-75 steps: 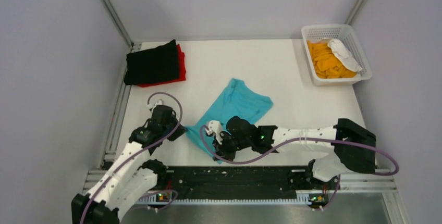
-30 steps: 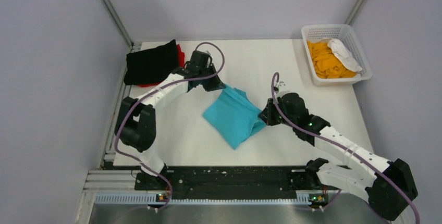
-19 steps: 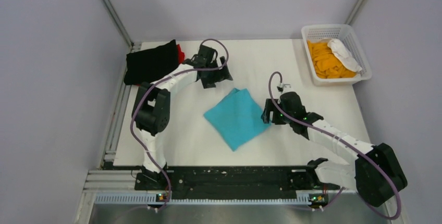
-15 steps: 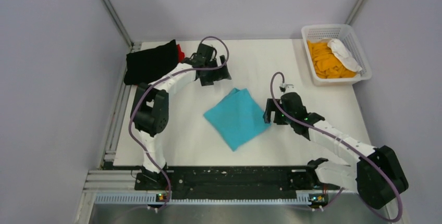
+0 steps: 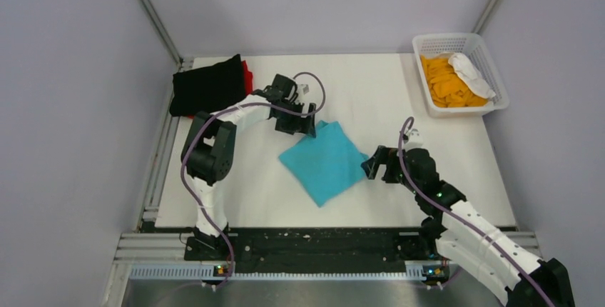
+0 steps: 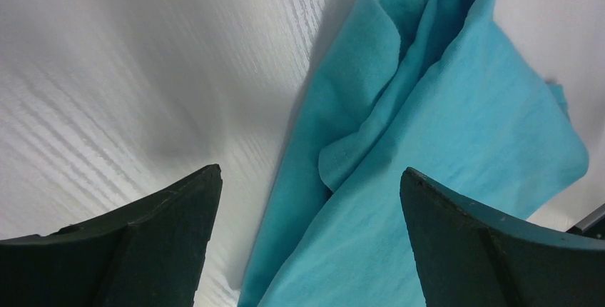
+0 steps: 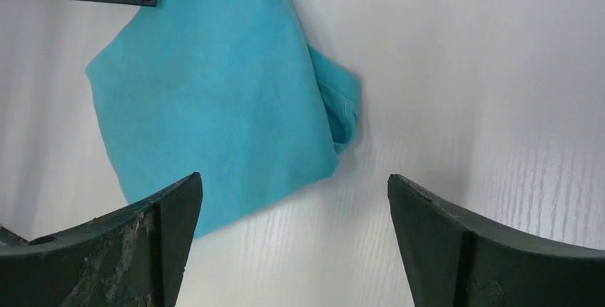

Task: Fold and stack the t-shirts
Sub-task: Put the neatly folded tshirt into the corner of the board with the left arm

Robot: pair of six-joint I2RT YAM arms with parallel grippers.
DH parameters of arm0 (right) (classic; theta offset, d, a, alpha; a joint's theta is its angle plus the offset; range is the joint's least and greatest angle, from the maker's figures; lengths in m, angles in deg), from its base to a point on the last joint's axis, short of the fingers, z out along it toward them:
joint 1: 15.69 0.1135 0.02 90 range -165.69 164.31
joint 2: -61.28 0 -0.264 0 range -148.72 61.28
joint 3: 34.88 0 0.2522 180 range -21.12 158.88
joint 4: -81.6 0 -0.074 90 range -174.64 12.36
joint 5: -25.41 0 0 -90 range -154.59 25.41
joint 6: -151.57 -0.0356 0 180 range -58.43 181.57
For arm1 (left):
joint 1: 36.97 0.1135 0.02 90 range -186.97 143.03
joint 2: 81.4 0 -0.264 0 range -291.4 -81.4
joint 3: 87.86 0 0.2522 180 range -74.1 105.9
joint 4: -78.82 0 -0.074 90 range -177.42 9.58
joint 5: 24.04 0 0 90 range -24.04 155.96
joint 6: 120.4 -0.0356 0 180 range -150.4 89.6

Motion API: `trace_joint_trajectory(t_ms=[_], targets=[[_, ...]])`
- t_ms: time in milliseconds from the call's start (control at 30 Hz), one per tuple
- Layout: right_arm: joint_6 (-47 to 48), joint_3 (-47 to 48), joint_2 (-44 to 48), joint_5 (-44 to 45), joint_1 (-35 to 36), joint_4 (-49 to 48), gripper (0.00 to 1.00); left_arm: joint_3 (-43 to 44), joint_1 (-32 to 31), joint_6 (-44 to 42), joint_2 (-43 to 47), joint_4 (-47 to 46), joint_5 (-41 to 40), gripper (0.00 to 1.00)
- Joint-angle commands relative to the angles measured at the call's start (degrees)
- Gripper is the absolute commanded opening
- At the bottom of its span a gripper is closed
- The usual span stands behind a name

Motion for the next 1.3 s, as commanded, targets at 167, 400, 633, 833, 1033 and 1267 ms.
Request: trace_joint_trajectory(t_ms=[167,400,633,833,1033,1267], targets=[[0.7,0.2,1.4,-3.8,-0.5,-3.1,0.99,-4.6,-1.2,-3.6,-0.9,-3.4,7.6,0.95],[1.6,0.2,1.1,-3.3,-0.5,-2.9,0.99,-8.3,-5.6,-1.3,-0.9,-2.8,-2.4,0.75],[2.4,-0.2,1.3,-2.6,-0.5,-2.6,0.99,-10.2,-12.9,4.8,-3.5,-0.1,-14.9,0.48],[2.7,-0.5,1.9,-2.6,-0.4,-2.3,0.99,-6.1,-15.0,11.1,-7.5,3.3,-23.6,0.00],[2.8,-0.7,3.7,1.6,-0.5,-0.4,0.99,-1.8,-14.6,18.3,-4.8,8.6,-44.7,0.00],[3.1,-1.0,6.0,4.5,-0.5,1.1,0.99,3.5,-7.7,17.5,-3.0,7.8,-49.5,0.00]])
